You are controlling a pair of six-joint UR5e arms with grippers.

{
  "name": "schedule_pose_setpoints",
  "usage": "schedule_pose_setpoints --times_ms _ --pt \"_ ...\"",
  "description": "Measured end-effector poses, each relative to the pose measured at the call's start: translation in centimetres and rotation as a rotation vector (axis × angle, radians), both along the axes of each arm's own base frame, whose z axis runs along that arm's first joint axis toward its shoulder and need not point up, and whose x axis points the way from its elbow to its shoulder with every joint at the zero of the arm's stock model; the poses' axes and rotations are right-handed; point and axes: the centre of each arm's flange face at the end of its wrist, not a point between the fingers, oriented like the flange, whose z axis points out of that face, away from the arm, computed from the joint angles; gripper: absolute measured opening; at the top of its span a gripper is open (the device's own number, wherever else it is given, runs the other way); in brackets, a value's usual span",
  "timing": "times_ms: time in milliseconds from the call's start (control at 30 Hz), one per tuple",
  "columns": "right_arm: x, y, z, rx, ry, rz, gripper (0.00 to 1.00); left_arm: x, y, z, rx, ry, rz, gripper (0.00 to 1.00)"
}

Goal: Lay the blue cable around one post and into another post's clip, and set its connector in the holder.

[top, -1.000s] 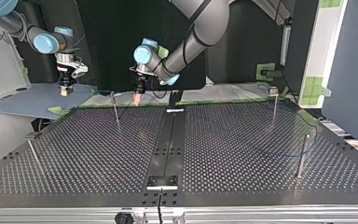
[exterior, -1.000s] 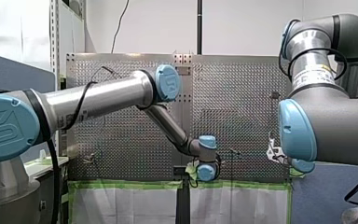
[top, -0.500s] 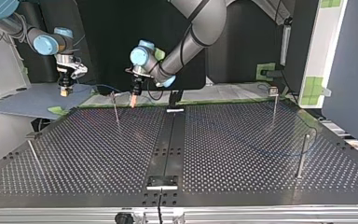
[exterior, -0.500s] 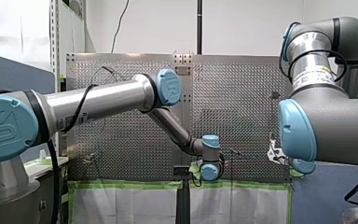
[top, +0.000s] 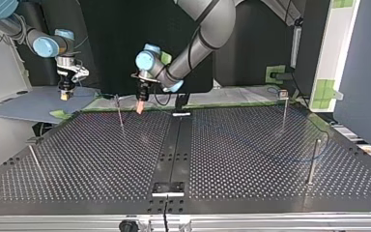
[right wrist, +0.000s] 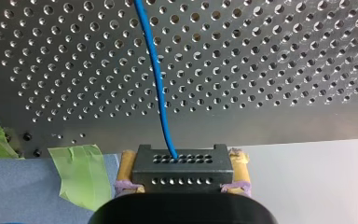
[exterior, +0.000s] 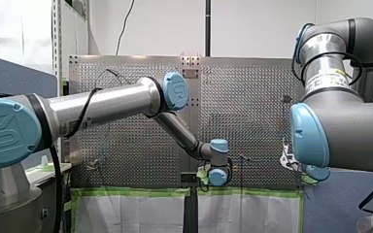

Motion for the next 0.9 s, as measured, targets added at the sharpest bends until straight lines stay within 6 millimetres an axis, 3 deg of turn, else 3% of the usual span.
schedule_pose_setpoints --times_ms 467,900 --pt "0.0 -1.3 0.5 -0.025 -0.008 -0.003 0.0 1.6 1.9 -0.5 0.046 -0.004 0.049 0.0" --pt "0.0 -2.5 -1.8 0.032 0.002 -0.001 0.0 1.8 2.2 -0.7 0.069 -0.01 0.044 0.0"
